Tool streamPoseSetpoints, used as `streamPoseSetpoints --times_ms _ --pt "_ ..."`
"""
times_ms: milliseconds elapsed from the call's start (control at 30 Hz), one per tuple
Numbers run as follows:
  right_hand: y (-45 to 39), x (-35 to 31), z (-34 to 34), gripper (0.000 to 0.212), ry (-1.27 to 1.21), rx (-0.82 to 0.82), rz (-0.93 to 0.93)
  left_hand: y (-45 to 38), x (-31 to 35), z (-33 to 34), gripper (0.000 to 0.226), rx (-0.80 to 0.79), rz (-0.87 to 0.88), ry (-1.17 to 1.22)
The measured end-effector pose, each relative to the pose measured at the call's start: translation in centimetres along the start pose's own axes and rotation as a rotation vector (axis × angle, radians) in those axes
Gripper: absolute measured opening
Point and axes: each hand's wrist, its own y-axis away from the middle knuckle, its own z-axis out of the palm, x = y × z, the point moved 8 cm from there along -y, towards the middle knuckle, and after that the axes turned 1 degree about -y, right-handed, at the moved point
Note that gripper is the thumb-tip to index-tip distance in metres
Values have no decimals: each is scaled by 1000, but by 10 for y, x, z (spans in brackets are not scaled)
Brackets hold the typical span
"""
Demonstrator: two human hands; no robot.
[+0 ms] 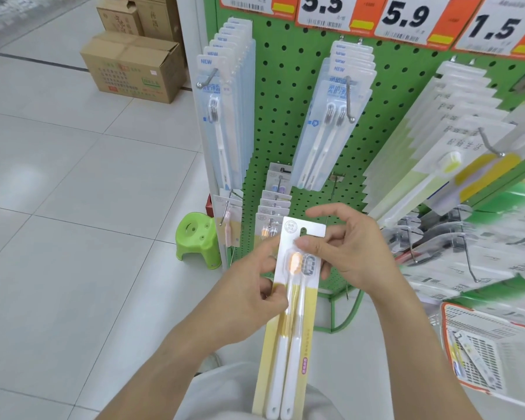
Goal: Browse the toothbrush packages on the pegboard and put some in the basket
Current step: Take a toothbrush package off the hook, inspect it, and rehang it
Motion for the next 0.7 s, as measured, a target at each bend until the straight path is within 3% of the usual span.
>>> streamPoseSetpoints --times_ms 133,300,533,700 --pt "7 9 6 30 -61 -1 -81 0 -6 -4 75 20 2 6" --pt "25 26 10 46 -2 71 -153 4 -21 7 75 -59 -71 -21" --pt "40 51 20 77 -142 94 -23 4 -23 0 68 100 -41 69" --pt "42 48 23 66 -139 147 -33 3 -17 -6 46 168 -22 62"
